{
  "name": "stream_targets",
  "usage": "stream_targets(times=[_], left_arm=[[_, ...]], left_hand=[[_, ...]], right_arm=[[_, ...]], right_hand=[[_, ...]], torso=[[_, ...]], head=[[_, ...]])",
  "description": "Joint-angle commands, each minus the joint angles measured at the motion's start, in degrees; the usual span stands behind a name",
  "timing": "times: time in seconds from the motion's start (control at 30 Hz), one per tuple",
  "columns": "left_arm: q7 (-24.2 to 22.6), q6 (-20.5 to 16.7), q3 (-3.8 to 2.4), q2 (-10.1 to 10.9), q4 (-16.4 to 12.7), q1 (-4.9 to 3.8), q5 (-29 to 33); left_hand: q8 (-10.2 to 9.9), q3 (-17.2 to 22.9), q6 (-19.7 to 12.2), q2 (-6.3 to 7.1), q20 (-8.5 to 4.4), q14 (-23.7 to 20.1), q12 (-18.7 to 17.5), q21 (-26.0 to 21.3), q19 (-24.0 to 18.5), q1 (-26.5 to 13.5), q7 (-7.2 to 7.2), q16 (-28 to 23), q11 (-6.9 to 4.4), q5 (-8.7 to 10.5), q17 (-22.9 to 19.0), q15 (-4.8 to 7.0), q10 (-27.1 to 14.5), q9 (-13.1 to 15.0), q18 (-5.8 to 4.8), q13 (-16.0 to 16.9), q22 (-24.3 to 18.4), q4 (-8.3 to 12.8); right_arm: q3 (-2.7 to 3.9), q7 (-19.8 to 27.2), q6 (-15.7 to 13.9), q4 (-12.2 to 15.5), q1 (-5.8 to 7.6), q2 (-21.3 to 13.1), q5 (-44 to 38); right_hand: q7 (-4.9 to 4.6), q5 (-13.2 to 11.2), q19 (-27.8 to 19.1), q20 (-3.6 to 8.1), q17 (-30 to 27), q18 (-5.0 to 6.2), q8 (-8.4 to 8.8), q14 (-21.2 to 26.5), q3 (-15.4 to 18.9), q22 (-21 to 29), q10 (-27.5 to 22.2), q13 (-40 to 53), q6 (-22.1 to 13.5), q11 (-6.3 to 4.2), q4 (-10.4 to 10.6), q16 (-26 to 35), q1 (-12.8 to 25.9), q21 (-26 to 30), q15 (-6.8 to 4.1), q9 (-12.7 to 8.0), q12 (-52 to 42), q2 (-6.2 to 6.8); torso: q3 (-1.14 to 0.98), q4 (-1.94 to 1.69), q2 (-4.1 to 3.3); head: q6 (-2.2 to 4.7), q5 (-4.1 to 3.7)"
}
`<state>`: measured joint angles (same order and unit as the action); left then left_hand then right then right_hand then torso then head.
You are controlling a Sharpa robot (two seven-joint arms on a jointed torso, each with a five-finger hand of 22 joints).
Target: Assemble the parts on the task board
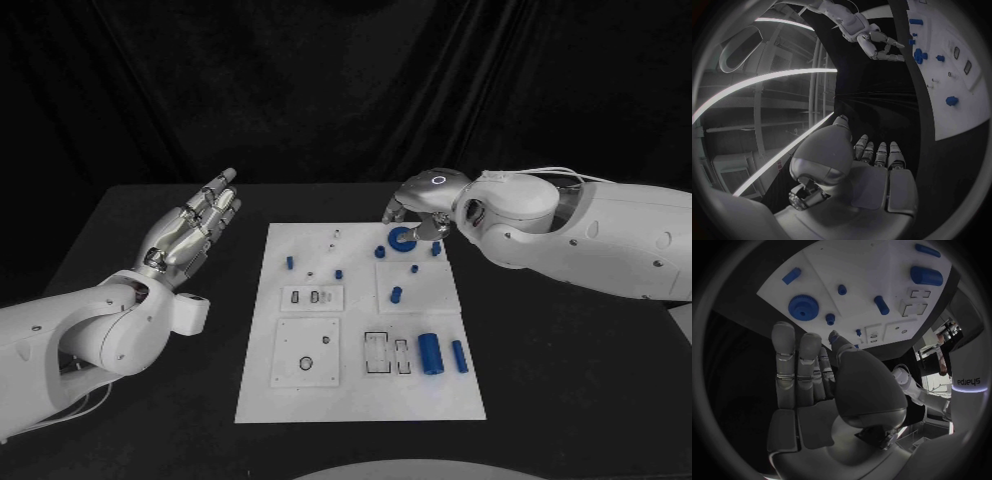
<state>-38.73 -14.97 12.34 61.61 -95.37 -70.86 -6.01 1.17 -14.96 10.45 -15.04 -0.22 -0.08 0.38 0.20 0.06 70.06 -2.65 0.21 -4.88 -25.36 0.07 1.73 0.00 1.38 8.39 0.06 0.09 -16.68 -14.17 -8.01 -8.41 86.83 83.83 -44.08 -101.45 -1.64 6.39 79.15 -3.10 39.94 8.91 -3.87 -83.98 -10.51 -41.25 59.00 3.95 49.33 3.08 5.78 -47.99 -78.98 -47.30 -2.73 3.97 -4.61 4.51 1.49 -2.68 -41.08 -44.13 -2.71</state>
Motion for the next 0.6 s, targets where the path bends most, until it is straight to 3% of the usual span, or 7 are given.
stream_targets(times=[0.03, 0.2, 0.6], left_arm=[[-9.3, 0.5, -0.07, 0.1, -0.2, -0.21, -0.3], [-9.3, 0.5, -0.07, 0.1, -0.2, -0.21, -0.3], [-9.2, 0.8, -0.07, 0.2, -0.1, -0.22, -0.3]], left_hand=[[0.3, 0.4, 0.0, -0.03, 0.19, 0.1, -0.4, -0.2, -0.1, 0.6, 0.30, -0.2, 0.35, -0.29, -0.1, 2.06, 0.0, 0.1, -0.64, -0.1, -0.1, 0.0], [0.3, 0.5, 0.1, -0.05, 0.18, 0.1, -0.4, -0.2, -0.1, 0.8, 0.39, -0.2, 0.46, -0.45, -0.1, 2.09, 0.0, 0.1, -0.63, -0.1, -0.1, 0.0], [0.4, 0.6, 0.4, -0.13, 0.19, 0.1, -0.4, -0.2, -0.1, 1.0, 0.66, -0.2, 0.75, -0.74, -0.1, 2.10, 0.0, 0.1, -0.60, -0.1, -0.1, 0.0]], right_arm=[[0.06, 1.2, -1.6, -0.4, -0.49, 0.4, -0.9], [0.06, 1.9, -1.8, -1.5, -1.28, 1.3, -0.9], [0.06, 3.6, -2.6, -4.9, -3.12, 4.2, -0.9]], right_hand=[[-0.23, 0.8, -0.7, 0.01, 0.2, -0.32, 0.03, -0.8, -0.3, -0.8, 0.4, 0.0, 0.3, 0.20, 0.3, -0.7, -0.1, -0.8, -0.15, -0.1, 0.3, -0.01], [0.00, 5.3, -1.1, -0.26, 0.7, -0.65, 0.13, -0.6, -1.8, -3.6, 0.4, -0.2, 0.1, 0.50, -0.4, -1.6, -1.5, -3.1, 0.11, -0.2, 0.8, 0.00], [0.34, 6.0, -1.1, -0.37, 2.8, -0.97, 0.04, -0.8, -2.9, -6.7, 1.2, -0.2, 0.1, 0.65, -0.3, -3.9, -1.4, -5.6, 0.18, -0.2, 0.7, 0.16]], torso=[[0.00, 0.02, 0.02], [-0.01, 0.12, 0.05], [0.11, 0.08, 0.02]], head=[[-0.09, 0.06], [-0.11, 0.07], [-0.20, 0.28]])
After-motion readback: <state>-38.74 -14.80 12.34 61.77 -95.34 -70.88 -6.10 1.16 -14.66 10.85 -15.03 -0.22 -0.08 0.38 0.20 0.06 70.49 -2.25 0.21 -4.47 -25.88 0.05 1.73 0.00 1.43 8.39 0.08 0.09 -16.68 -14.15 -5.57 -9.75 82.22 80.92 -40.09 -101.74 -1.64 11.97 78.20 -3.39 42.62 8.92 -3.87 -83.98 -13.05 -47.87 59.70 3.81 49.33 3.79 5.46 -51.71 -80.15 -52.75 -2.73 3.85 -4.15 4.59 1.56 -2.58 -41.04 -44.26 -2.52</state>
